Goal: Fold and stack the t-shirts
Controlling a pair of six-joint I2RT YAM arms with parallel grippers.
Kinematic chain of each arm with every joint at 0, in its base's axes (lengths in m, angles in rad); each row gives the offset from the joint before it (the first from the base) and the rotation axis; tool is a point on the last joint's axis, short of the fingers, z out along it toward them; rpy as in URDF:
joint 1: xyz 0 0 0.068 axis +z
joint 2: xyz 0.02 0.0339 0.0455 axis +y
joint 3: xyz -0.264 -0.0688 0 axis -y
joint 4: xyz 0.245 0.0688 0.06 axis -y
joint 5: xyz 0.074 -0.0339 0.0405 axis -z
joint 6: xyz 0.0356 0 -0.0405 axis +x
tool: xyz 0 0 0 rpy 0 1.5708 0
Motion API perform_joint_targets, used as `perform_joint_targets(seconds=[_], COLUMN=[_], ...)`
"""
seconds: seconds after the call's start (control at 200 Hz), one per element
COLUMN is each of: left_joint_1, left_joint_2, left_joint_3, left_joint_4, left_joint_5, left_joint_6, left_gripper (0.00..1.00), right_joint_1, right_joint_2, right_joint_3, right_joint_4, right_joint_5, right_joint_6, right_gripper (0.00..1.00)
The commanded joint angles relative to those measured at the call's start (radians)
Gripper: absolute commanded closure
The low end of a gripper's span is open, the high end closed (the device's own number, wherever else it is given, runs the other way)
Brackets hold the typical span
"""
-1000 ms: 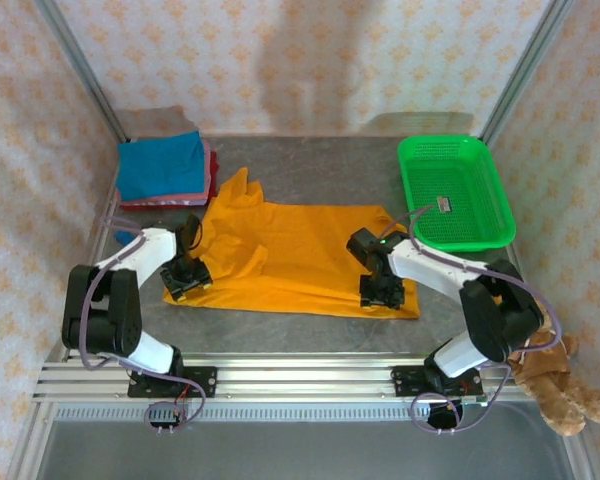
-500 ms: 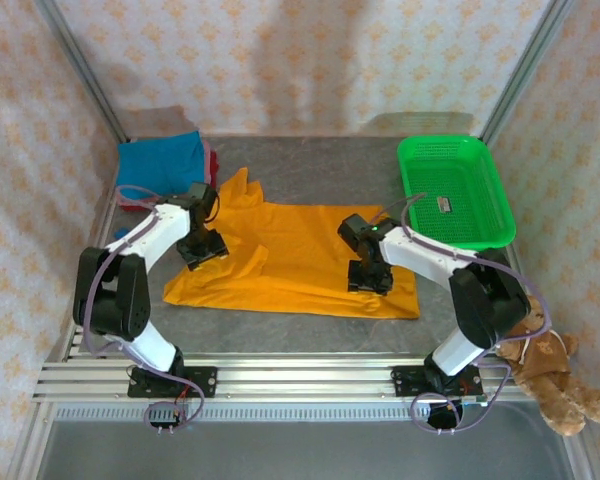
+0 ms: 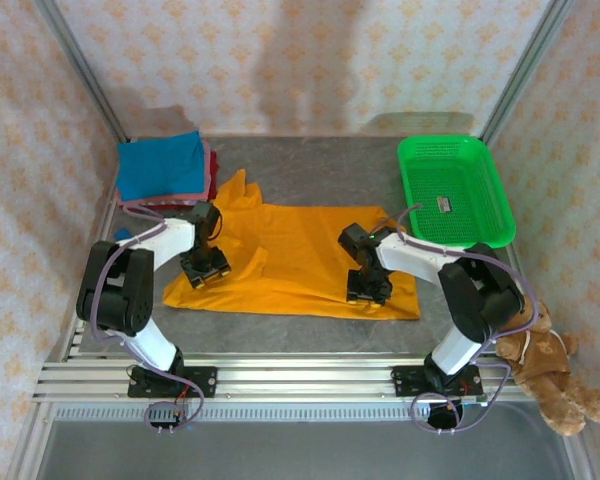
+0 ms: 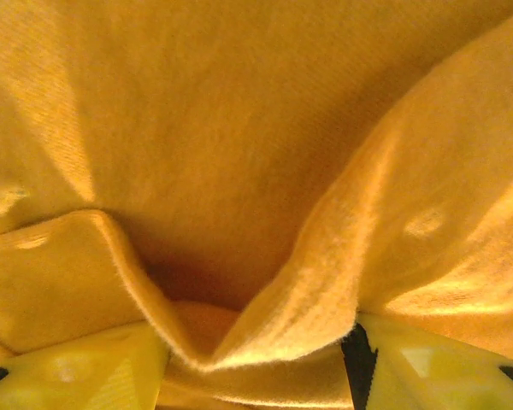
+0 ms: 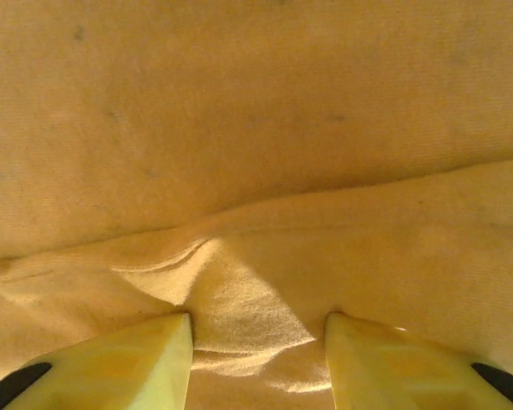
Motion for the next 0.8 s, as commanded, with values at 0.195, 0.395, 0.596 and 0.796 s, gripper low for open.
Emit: perform_joint_targets(seconds=[0.195,0.395,0.596,0.796], left_joint_1=[-0.006,-0.015,-0.014,-0.015], left_joint_2=[-0.094,-0.212,-0.222,-0.034], left_joint_3=[-0.166,-0.104,0.117,0.419], left_joint_4=[-0.013,-0.115,-0.234,-0.283], left_joint_5=[-0.024,-0.045,-0.088,-0.105], left_joint_6=[-0.062,-0.056,-0.006,0.078], left_gripper=[0.42,0.42,0.43,0.45], right_joint_1=[0.001,0.001,-0.012,-0.078], right_joint_2=[-0.066,-0.157,-0.195,-0.165], right_joint_3=[-0.091,-0.03,0.103,0.192], right_joint_4=[-0.056,-0.12,-0.189,-0.198], right_joint_5=[-0.029,-0.02,0.024,0.036], right_joint_6=[0.008,-0.004,-0.007,-0.052], right_gripper=[0.55,0.55,0.54,0.54])
